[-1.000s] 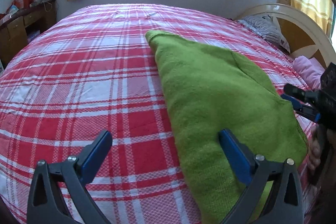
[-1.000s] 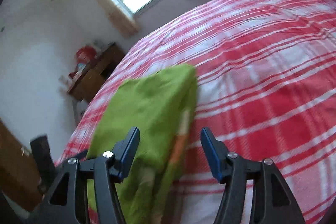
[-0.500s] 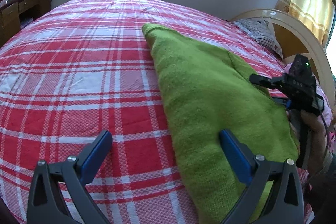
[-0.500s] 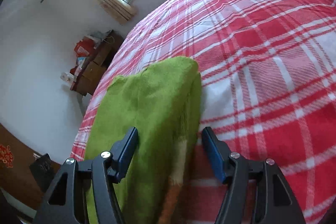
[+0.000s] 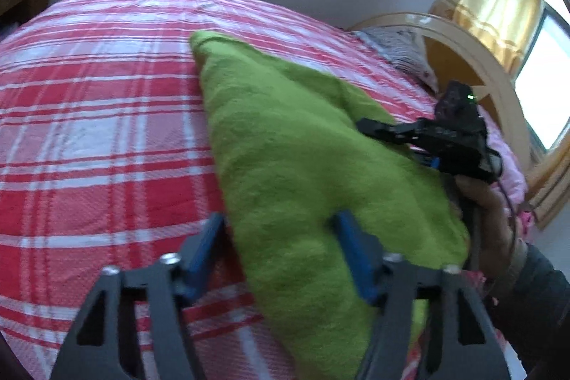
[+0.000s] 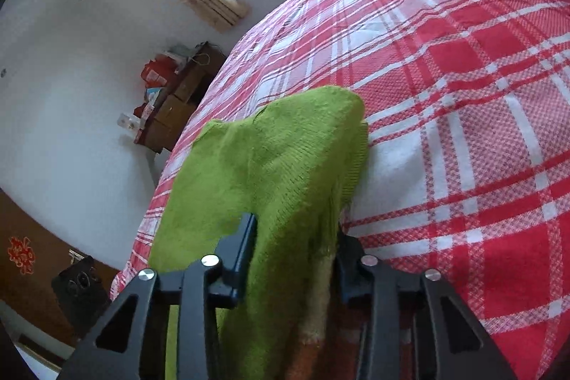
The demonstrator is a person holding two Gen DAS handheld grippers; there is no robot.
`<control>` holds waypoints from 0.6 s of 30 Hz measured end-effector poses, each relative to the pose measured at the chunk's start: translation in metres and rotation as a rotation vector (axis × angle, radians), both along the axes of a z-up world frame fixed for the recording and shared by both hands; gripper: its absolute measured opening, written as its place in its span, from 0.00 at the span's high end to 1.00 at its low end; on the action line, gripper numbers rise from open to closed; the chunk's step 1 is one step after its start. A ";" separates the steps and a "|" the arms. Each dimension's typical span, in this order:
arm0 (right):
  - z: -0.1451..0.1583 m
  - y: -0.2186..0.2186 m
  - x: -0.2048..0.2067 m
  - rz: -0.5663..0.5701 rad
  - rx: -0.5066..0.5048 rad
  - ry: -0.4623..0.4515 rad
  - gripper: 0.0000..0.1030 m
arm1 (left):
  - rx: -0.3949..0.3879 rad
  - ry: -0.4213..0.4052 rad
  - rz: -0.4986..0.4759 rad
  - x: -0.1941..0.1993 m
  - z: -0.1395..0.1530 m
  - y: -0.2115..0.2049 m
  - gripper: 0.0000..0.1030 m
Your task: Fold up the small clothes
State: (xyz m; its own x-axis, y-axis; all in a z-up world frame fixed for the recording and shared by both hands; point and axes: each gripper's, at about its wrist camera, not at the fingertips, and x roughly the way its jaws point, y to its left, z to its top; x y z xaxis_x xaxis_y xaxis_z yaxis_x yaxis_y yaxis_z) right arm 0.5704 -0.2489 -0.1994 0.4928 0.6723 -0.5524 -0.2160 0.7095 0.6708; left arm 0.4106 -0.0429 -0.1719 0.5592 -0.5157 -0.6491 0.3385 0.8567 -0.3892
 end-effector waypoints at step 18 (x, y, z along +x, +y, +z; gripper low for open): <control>0.038 0.036 -0.067 0.026 0.068 -0.117 0.72 | 0.094 -0.062 0.029 -0.063 0.042 0.018 0.70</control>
State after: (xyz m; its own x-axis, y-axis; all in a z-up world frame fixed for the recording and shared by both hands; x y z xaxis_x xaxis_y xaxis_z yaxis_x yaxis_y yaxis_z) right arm 0.5032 -0.2124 -0.1617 0.5328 0.7199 -0.4448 -0.3132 0.6561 0.6866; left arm 0.3475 -0.0247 -0.1297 0.6134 -0.4369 -0.6579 0.3338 0.8984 -0.2854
